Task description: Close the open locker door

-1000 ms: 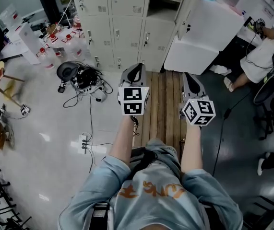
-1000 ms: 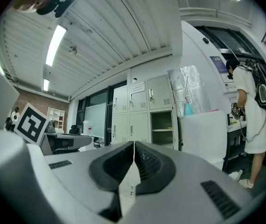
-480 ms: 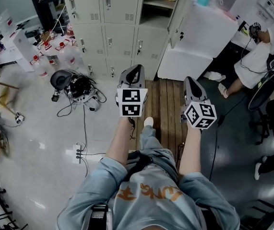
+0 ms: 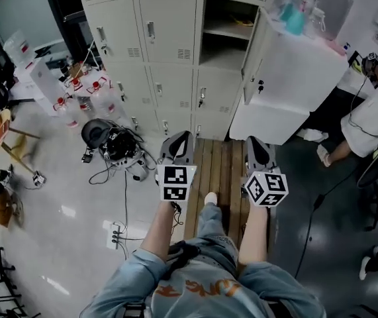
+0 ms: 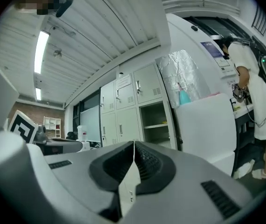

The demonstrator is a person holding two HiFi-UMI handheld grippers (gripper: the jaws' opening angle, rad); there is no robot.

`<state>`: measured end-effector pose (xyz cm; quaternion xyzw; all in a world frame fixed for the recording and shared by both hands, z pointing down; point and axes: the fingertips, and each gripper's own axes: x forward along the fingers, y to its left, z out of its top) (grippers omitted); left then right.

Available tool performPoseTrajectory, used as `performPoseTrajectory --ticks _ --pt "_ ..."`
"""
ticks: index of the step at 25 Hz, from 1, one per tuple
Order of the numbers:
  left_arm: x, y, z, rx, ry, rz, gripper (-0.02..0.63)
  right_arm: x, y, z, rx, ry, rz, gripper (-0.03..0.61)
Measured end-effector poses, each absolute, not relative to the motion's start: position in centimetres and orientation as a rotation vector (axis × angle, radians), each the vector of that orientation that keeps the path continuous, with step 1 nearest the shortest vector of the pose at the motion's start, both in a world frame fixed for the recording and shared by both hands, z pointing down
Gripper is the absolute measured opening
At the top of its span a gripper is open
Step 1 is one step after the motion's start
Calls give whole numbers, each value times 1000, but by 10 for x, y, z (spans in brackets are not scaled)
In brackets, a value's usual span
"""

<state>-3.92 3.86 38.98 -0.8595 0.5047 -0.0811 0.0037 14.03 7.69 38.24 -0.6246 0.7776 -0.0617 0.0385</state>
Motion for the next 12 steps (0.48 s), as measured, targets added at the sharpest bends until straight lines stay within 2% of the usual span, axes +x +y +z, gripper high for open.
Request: performPoseTrajectory --ticks 7,12 --pt "-6 -31 419 -2720 1639 -320 21 173 5 412 -1891 2425 -279 29" --pt "34 -81 405 -2754 1605 -282 21 201 -48 387 -1865 2427 -233 29"
